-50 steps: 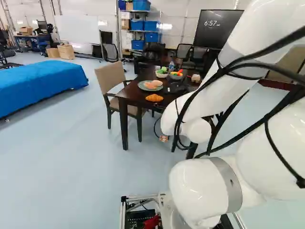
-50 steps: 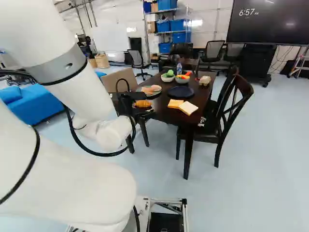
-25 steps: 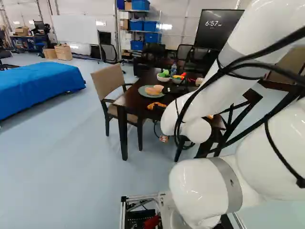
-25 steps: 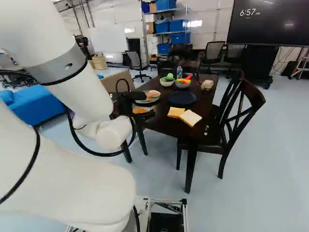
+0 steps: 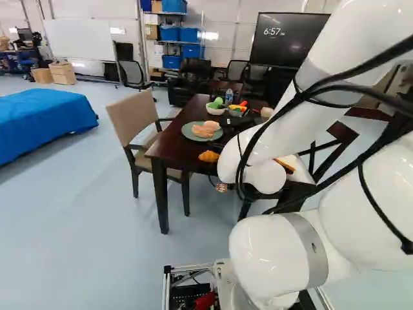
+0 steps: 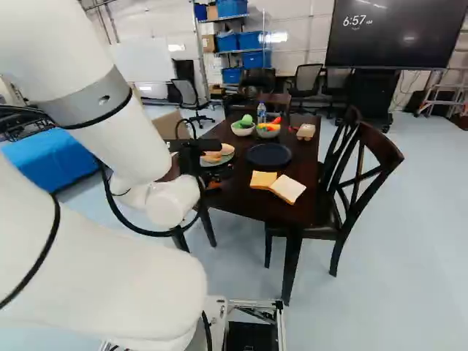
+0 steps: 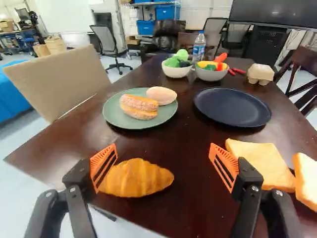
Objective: Move the croissant to the empty plate
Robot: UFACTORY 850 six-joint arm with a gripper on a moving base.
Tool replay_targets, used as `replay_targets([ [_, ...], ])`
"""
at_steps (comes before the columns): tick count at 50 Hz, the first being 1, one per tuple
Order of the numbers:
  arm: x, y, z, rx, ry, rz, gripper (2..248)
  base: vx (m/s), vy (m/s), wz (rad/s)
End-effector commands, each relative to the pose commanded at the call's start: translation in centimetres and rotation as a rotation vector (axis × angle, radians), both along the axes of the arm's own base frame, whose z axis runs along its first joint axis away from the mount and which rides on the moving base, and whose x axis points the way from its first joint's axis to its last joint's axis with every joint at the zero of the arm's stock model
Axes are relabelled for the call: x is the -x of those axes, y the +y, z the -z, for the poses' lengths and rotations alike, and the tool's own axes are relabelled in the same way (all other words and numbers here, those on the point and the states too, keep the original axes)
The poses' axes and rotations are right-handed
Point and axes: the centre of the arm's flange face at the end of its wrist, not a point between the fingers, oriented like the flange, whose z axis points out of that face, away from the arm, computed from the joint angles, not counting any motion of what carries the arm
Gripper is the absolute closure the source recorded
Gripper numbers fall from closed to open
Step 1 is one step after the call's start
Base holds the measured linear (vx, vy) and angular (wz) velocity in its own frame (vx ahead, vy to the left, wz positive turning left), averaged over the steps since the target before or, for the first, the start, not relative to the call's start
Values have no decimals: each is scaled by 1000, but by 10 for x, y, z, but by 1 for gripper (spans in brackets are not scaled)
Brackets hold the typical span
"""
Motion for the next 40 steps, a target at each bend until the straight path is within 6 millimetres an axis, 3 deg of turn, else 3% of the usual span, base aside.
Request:
replay_targets([
  [13,0,0,0,0,0,0,3,138,6,-283],
  [40,0,0,0,0,0,0,3,5,16,-7],
])
